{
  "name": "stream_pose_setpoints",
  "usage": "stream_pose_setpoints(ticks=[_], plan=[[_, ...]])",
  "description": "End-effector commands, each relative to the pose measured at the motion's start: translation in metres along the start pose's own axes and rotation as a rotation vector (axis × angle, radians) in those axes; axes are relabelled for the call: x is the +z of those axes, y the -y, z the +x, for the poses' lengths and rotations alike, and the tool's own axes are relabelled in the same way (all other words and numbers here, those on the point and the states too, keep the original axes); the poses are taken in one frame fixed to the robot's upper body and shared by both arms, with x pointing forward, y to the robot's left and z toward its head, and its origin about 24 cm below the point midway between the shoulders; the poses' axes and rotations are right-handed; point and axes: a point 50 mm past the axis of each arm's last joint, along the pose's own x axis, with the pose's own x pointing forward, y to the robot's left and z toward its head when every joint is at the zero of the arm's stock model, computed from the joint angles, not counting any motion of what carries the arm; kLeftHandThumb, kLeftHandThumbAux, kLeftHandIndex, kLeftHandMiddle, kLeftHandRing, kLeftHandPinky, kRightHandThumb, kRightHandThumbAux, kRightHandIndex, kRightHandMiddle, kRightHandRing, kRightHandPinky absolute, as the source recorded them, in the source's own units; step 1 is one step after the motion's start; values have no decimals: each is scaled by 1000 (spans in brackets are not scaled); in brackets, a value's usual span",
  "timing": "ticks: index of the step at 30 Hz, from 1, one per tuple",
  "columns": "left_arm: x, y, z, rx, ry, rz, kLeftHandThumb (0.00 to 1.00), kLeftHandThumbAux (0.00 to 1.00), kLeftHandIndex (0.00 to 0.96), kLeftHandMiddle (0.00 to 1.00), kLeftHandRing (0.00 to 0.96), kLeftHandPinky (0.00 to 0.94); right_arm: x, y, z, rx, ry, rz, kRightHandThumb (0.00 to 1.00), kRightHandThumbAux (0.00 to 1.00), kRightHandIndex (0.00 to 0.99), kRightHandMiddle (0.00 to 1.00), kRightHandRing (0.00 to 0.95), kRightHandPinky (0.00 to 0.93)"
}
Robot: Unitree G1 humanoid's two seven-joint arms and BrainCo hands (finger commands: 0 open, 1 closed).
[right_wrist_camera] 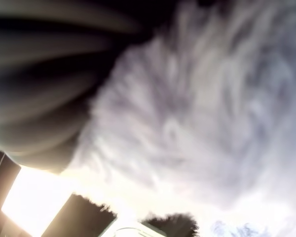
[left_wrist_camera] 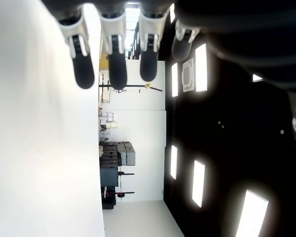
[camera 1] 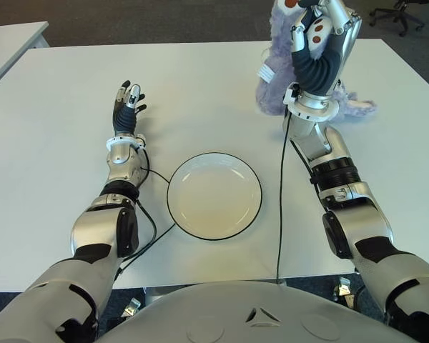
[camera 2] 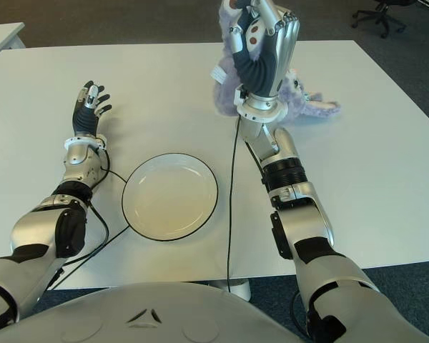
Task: Put the doll into the plate.
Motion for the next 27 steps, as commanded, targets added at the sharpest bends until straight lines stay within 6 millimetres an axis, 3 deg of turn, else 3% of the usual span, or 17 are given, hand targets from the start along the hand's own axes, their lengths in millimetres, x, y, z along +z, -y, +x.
stream_pose_setpoints(ticks=[1, 9, 15, 27], plan=[[-51, 3, -32, 12, -223, -9, 0, 352, 41, 156, 180, 231, 1, -3, 5, -21, 15, -23, 699, 719, 437, 831, 842, 835], [-51, 4, -32, 11, -222, -12, 0, 351, 40, 154, 186, 261, 3, -9, 9, 3, 32, -13, 699, 718, 437, 845, 854, 848], [-51, 5, -32, 12, -223, -12, 0, 352, 45, 159, 185, 227, 5, -11, 13, 39, 43, 27, 701, 717, 437, 854, 857, 855], [-52, 7, -33, 13, -218, -14, 0, 363, 50, 157, 180, 234, 16, -23, 15, 46, 58, 202, 715, 711, 439, 853, 856, 868]])
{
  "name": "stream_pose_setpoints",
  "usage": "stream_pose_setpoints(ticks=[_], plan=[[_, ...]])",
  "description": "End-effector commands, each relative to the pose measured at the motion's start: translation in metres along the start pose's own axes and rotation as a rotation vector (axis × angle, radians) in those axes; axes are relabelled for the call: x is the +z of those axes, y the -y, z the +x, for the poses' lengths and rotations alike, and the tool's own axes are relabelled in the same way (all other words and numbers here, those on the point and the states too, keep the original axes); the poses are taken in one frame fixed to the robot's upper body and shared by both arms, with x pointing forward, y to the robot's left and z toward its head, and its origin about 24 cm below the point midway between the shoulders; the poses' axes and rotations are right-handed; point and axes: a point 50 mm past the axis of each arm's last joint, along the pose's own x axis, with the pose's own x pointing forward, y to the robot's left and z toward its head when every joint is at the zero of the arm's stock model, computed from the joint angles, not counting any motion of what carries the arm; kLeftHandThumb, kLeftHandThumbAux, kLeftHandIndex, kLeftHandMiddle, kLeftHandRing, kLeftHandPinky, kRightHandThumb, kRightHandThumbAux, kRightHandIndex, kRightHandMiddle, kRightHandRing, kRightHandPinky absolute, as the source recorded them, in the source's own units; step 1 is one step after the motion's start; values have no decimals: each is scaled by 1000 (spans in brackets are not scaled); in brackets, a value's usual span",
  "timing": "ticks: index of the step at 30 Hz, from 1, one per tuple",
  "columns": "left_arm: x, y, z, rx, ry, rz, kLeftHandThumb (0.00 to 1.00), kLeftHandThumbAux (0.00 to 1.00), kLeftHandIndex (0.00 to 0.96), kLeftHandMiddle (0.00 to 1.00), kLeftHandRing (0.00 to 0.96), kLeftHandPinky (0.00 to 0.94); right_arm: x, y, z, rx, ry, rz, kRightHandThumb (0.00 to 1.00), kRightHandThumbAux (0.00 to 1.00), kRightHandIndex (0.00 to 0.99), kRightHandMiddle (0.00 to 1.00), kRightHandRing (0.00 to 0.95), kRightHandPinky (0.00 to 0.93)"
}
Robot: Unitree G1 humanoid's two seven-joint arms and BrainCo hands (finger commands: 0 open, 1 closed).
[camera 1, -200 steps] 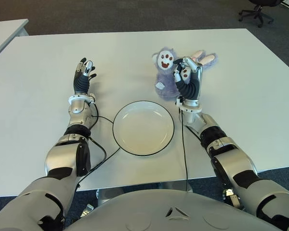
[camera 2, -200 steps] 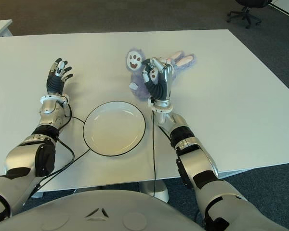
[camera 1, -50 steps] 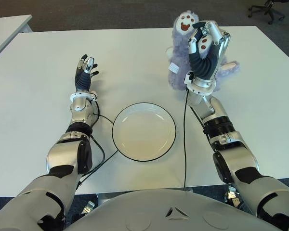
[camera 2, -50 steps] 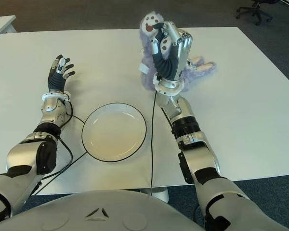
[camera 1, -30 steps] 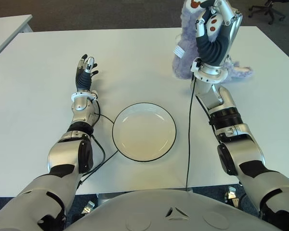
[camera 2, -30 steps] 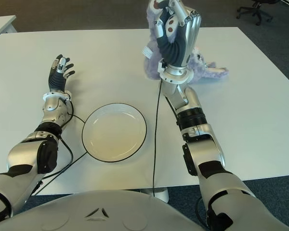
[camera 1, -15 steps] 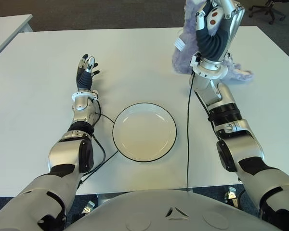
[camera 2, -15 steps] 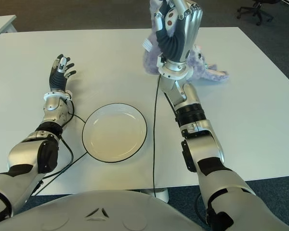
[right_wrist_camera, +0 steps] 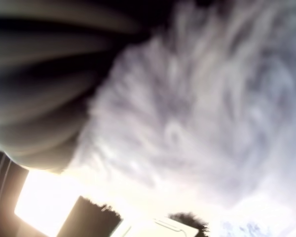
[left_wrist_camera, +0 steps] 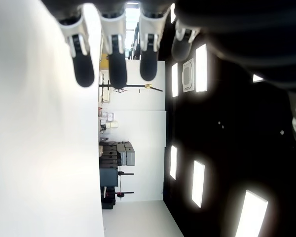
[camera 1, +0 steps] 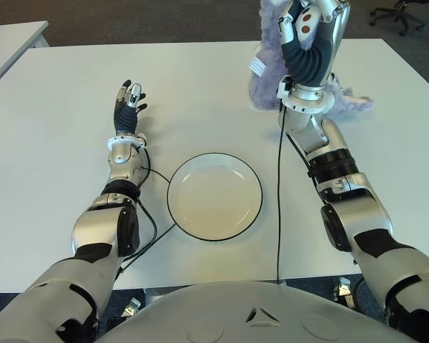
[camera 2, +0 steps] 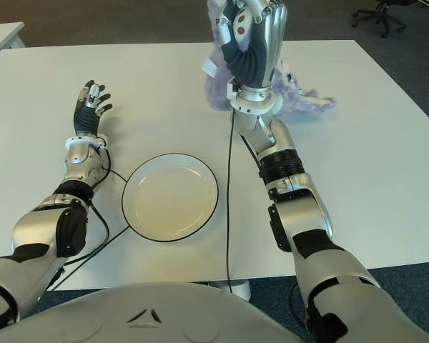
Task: Put the doll into the plate.
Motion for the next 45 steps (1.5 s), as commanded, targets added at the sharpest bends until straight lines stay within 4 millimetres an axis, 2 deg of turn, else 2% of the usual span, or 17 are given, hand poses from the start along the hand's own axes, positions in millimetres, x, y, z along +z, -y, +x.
stream_pose_setpoints(ticks=[1, 10, 21, 31, 38, 39, 42, 43, 45], plan=[[-52, 5, -33, 12, -218, -11, 0, 366, 51, 159, 181, 238, 7, -8, 7, -11, 32, 77, 715, 711, 439, 851, 855, 868], [-53, 7, -34, 17, -218, -16, 0, 360, 40, 156, 206, 299, 12, -16, 1, 103, 22, 114, 716, 711, 439, 845, 855, 871], [-53, 9, -35, 17, -216, -22, 0, 340, 8, 123, 160, 211, 23, -23, -7, 256, 40, 210, 722, 710, 439, 843, 854, 870], [-55, 9, -36, 26, -220, -42, 0, 332, 0, 105, 153, 243, 26, -25, -12, 358, 69, 321, 727, 710, 439, 836, 844, 854], [-55, 9, -37, 23, -221, -56, 0, 316, 0, 91, 157, 260, 28, -24, -8, 333, 113, 332, 726, 710, 439, 837, 844, 858], [-56, 9, -37, 22, -221, -58, 0, 311, 0, 84, 146, 220, 28, -23, -8, 325, 120, 332, 724, 711, 438, 839, 846, 856], [-56, 9, -37, 15, -220, -56, 0, 308, 0, 79, 136, 198, 29, -23, -7, 307, 137, 308, 722, 711, 438, 843, 848, 845], [-56, 9, -37, 11, -219, -53, 0, 312, 0, 69, 115, 145, 29, -23, -6, 305, 141, 298, 718, 712, 438, 846, 849, 849], [-56, 9, -38, 3, -216, -48, 0, 318, 0, 63, 101, 115, 30, -23, -8, 298, 143, 289, 716, 713, 438, 848, 850, 849]])
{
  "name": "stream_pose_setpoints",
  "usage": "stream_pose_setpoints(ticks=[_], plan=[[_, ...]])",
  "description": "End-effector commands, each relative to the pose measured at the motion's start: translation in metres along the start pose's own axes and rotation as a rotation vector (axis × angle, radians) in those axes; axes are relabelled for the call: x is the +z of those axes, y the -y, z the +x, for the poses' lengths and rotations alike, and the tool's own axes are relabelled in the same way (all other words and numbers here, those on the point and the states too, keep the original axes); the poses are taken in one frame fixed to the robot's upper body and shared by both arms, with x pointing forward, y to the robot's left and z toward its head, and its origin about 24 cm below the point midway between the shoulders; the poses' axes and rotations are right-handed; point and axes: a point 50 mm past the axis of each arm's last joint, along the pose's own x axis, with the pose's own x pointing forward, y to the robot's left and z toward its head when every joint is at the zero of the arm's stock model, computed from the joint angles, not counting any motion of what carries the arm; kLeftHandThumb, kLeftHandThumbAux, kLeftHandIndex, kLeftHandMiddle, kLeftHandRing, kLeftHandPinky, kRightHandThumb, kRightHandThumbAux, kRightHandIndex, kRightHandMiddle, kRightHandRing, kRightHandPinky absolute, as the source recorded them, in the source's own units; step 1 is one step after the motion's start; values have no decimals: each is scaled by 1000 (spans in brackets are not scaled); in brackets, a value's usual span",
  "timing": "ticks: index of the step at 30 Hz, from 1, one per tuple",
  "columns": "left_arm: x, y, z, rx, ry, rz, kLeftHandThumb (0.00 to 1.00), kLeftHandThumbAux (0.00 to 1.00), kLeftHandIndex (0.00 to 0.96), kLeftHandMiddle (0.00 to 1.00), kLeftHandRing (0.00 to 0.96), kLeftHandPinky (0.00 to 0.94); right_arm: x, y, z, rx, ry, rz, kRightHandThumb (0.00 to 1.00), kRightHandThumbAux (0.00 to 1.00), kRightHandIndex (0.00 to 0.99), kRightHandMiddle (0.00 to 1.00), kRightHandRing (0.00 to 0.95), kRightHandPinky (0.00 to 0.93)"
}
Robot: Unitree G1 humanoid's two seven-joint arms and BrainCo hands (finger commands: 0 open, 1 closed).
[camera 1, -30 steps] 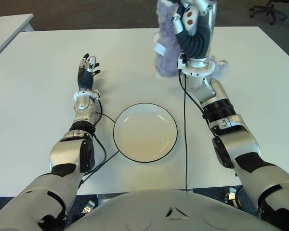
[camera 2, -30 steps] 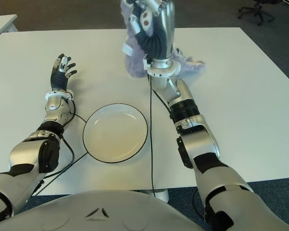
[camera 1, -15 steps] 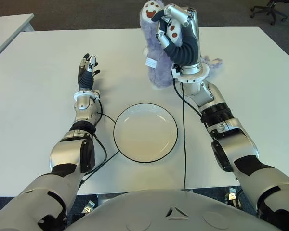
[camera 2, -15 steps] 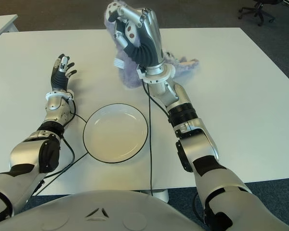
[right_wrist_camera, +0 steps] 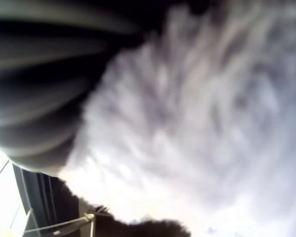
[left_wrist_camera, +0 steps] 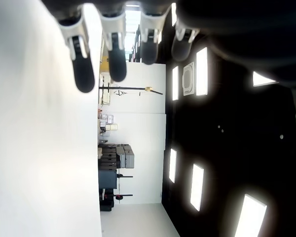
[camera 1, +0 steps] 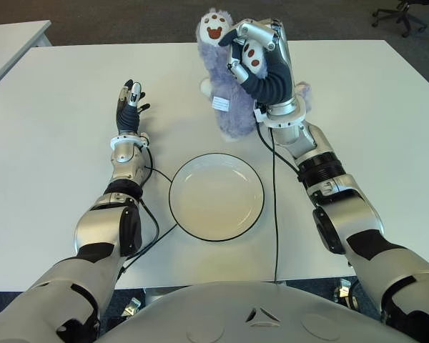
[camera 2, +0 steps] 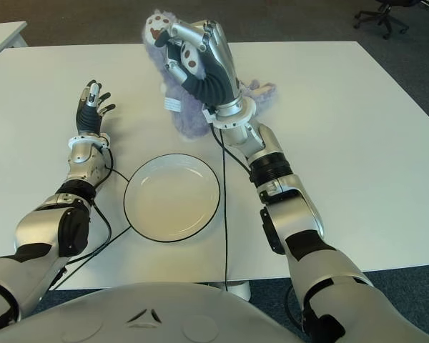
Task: Put the doll into the plate.
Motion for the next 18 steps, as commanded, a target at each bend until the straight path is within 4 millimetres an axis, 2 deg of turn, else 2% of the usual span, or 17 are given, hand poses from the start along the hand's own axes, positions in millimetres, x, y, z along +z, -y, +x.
stream_pose_setpoints(ticks=[1, 6, 7, 13, 15, 17, 18], plan=[[-56, 3, -38, -4, -212, -27, 0, 327, 0, 62, 97, 116, 4, 2, 4, -26, 40, -24, 715, 713, 438, 849, 850, 849], [-54, 2, -38, -8, -190, -17, 0, 368, 0, 66, 101, 140, 13, 6, -7, -70, 29, -39, 713, 714, 438, 848, 843, 835], [-53, 2, -38, -6, -184, -15, 0, 382, 0, 66, 123, 201, 15, 7, -7, -84, 24, -43, 713, 714, 438, 838, 832, 818], [-52, 2, -37, 2, -183, -3, 0, 406, 0, 76, 155, 259, 30, 9, -2, -121, 39, -39, 714, 712, 435, 811, 811, 809], [-53, 2, -37, 2, -187, -4, 0, 407, 0, 79, 158, 249, 32, 8, 1, -126, 40, -27, 715, 711, 434, 805, 808, 814], [-52, 3, -37, -3, -185, -13, 0, 400, 0, 71, 126, 149, 32, 7, 1, -131, 34, -10, 716, 710, 433, 795, 802, 824], [-52, 3, -37, -4, -184, -16, 0, 400, 0, 70, 122, 139, 32, 7, 1, -134, 31, -7, 716, 710, 433, 794, 801, 824]])
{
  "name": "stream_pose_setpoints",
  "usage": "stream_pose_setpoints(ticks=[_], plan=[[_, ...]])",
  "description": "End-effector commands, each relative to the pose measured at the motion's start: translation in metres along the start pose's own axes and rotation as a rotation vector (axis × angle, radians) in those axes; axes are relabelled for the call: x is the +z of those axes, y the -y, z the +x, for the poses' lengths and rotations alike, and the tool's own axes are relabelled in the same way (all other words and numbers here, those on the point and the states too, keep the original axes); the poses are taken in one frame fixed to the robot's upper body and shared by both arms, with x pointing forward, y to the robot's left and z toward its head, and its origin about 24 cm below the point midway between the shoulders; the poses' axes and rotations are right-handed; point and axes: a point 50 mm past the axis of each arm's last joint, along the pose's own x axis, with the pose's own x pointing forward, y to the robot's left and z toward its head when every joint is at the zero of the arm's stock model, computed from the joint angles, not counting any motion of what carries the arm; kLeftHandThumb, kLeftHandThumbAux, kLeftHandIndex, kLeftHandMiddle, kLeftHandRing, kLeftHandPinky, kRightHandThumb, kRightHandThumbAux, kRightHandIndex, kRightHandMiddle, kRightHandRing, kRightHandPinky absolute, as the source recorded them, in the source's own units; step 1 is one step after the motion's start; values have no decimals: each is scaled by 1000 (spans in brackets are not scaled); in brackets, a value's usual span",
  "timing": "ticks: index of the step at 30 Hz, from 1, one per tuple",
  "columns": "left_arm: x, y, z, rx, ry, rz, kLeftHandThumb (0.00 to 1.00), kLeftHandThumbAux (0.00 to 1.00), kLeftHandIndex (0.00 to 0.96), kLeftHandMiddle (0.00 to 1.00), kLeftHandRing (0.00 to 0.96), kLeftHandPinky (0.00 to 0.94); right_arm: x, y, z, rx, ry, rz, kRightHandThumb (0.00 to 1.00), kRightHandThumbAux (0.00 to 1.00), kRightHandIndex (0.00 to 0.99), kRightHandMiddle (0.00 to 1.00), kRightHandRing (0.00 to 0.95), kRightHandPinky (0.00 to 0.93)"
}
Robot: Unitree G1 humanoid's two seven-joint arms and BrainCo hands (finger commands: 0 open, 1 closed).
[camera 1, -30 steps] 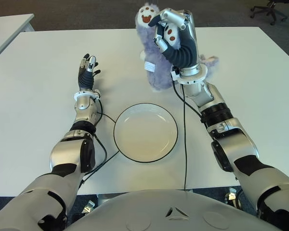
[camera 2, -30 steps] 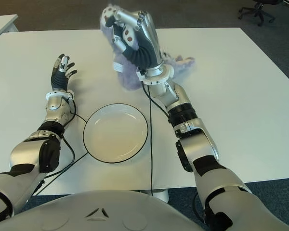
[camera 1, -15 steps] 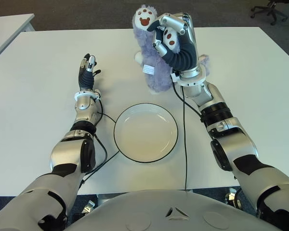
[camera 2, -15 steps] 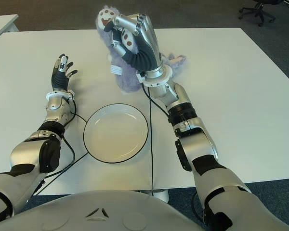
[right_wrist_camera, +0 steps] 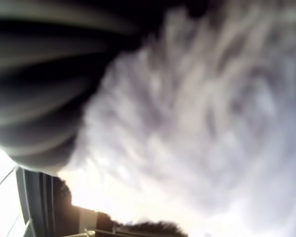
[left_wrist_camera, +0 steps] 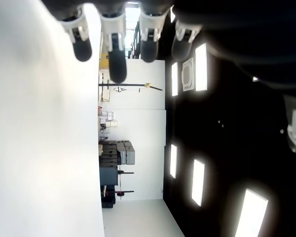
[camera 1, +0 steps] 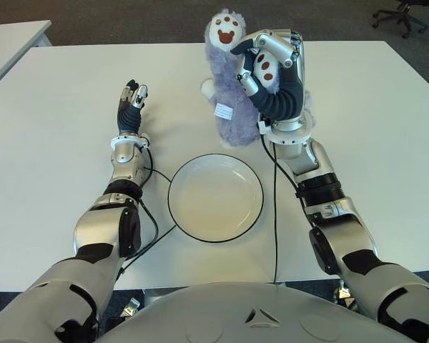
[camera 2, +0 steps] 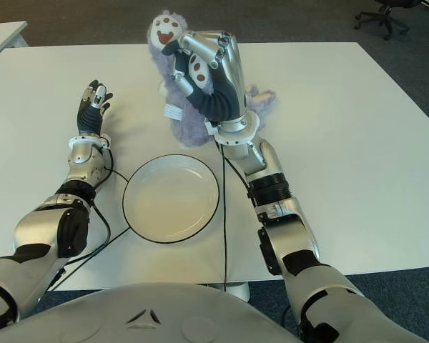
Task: Put the doll into the plate.
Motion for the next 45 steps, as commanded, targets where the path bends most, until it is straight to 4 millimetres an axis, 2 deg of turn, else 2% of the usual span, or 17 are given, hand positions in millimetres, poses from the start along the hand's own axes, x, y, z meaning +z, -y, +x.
stream_pose_setpoints(ticks=[1, 6, 8, 11, 13, 19, 26, 30, 33, 34, 43, 45], plan=[[-53, 3, -37, 9, -199, -33, 0, 399, 0, 68, 112, 121, 4, -2, 6, -30, 7, 30, 717, 709, 433, 791, 800, 829], [-53, 3, -37, 4, -202, -29, 0, 392, 0, 62, 94, 95, 3, 0, 8, -37, 13, 9, 718, 708, 433, 789, 804, 841], [-53, 3, -37, 3, -203, -28, 0, 392, 0, 59, 85, 84, 1, 2, 10, -29, 19, 6, 717, 708, 433, 778, 789, 794], [-54, 2, -37, 2, -219, -29, 0, 392, 0, 57, 74, 64, -4, 23, 22, 89, 67, 19, 715, 709, 433, 762, 766, 780], [-55, 2, -37, 2, -231, -26, 0, 392, 0, 56, 70, 55, -4, 28, 26, 156, 91, 32, 714, 709, 433, 753, 756, 763], [-57, 1, -37, 5, -260, -19, 0, 387, 0, 42, 53, 56, 5, 25, 16, 236, 131, 68, 714, 710, 432, 733, 734, 741], [-59, -1, -37, 15, -293, 2, 0, 389, 0, 50, 69, 95, 9, 38, 11, 369, 100, 119, 713, 709, 430, 690, 688, 703], [-60, -2, -37, 4, -296, 14, 0, 373, 0, 45, 67, 105, 11, 43, 7, 358, 100, 125, 711, 710, 429, 657, 654, 656], [-59, 0, -36, 5, -290, 16, 0, 376, 0, 53, 95, 149, 14, 41, -2, 317, 78, 102, 711, 710, 428, 628, 626, 625], [-58, 1, -36, 5, -284, 17, 0, 377, 0, 53, 96, 152, 17, 35, -9, 298, 60, 89, 711, 710, 428, 627, 625, 624], [-55, 5, -36, 6, -232, 64, 0, 398, 0, 40, 83, 63, 31, 19, -20, 210, -14, 1, 712, 712, 427, 616, 618, 600], [-55, 5, -37, 12, -234, 75, 0, 401, 0, 45, 89, 77, 32, 17, -21, 205, -31, -3, 711, 713, 426, 617, 619, 601]])
